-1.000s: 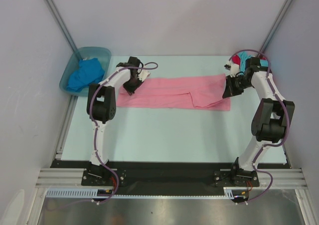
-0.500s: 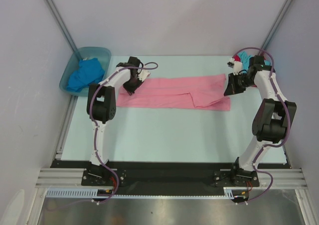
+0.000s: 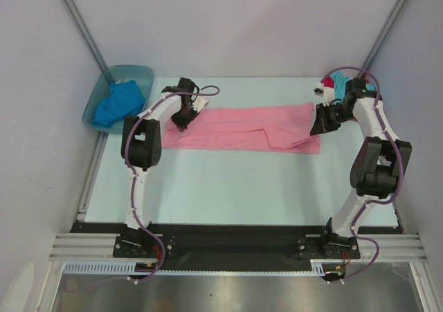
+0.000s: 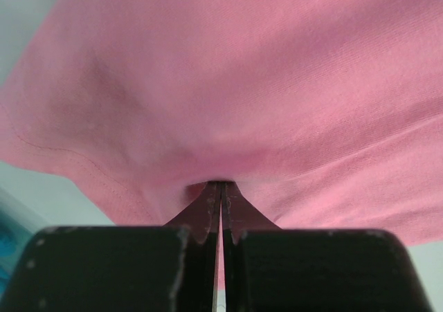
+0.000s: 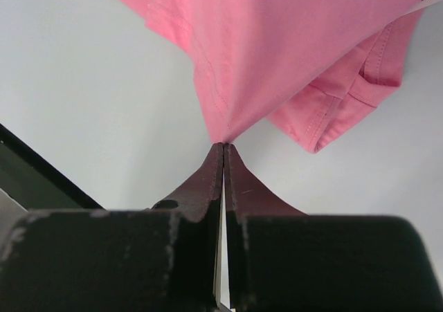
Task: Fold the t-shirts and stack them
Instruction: Fold the tshirt
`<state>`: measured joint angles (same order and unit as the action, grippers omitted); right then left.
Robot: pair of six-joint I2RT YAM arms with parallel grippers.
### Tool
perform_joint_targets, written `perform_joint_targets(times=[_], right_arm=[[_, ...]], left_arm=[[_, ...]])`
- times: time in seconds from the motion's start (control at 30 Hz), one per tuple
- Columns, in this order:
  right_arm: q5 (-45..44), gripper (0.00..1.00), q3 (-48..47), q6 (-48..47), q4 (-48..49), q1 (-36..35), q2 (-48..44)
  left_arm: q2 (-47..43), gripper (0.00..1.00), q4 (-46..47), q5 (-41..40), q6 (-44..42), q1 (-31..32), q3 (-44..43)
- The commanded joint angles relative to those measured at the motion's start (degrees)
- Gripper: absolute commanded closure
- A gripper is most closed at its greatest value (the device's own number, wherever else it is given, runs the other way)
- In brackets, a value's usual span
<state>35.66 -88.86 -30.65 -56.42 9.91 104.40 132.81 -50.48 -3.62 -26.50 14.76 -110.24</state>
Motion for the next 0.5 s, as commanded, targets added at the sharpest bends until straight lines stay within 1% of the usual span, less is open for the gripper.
perform_joint_targets(times=[0.0,0.07,0.1,0.13,0.17,0.2,0.23,0.47], right_arm=[[0.47,1.00,-1.67,-1.25,-1.23,-0.42,-2.45],[-0.59,1.00,-1.15,-1.16,-0.88,-0.51,-2.27],[-1.29,0.93,-0.88,-0.99,-0.27,-0.59,-2.18],[-3.21,0.70,-0.44,-0.73,0.26,-0.60,-2.18],[-4.36,0.58,0.35,-0.72,0.78,-0.77,-2.36],[-5.33,0.51,0.88,-0.72,1.75,-0.86,-2.71],[-6.47,0.47,1.05,-0.98,2.02,-0.86,-2.88],[-9.29,0.47,0.62,0.68,5.62,-1.47,-5.52]], left_arm=[[0.34,1.00,1.00,1.95,0.05,-0.09,-2.53],[0.34,1.00,1.00,1.86,0.13,-0.09,-2.44],[0.34,1.00,1.00,1.86,-0.04,-0.09,-2.53],[0.43,1.00,1.00,1.77,0.05,-0.09,-2.53],[0.34,1.00,0.91,1.86,0.13,-0.09,-2.53],[0.34,1.00,1.00,1.86,0.13,-0.09,-2.53],[0.25,1.00,1.00,1.77,0.13,-0.09,-2.53],[0.34,1.00,0.82,1.86,0.13,-0.09,-2.62]])
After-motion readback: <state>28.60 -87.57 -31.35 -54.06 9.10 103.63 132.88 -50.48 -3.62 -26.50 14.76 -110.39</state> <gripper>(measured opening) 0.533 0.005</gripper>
